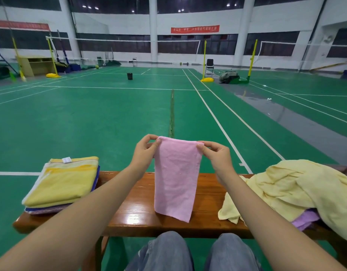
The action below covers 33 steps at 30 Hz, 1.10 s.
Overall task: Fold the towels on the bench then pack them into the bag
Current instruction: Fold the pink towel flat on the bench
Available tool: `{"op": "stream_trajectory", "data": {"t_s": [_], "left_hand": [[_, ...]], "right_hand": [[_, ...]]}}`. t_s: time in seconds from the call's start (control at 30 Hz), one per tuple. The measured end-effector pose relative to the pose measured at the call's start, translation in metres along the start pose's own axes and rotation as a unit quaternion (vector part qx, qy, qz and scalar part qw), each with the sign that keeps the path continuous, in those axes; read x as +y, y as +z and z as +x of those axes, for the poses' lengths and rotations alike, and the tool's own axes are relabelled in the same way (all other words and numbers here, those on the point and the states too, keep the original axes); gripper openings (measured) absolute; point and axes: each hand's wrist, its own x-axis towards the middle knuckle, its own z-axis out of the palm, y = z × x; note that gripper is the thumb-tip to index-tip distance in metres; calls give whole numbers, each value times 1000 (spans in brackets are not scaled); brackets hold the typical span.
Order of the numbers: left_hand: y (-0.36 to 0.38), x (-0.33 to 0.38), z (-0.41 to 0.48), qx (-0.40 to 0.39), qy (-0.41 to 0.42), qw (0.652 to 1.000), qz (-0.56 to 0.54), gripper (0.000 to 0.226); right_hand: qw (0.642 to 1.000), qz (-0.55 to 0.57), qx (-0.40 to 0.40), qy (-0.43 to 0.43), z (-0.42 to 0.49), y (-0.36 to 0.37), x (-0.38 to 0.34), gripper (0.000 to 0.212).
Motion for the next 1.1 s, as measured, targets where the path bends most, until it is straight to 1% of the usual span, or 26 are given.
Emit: {"op": "stream_trajectory", "data": {"t_s": [0.23, 0.3, 0.43, 0.6, 0.8, 0.97, 1.1], "left_hand": [[7, 5, 7, 25, 7, 999, -48, 13], [8, 5, 12, 33, 4, 998, -61, 14], [11, 4, 28, 42, -13, 996, -75, 12], [17, 7, 57, 66, -33, 991, -113, 9], [14, 18, 76, 74, -10, 989, -127, 10], [13, 5, 48, 73, -35, 988, -135, 10], [12, -16, 7, 74, -64, 989, -115, 11]], "right_hand": [[997, 17, 71, -34, 12, 10, -9, 5], [996, 26, 81, -38, 20, 13, -10, 7], [996, 40, 76, -39, 41, 17, -11, 13], [995, 74, 60, -42, 72, 25, -13, 12], [993, 83, 49, -62, 89, 29, -15, 10], [997, 60, 40, -34, 62, 21, 0, 8], [999, 30, 40, -11, 24, 11, 22, 7]]}}
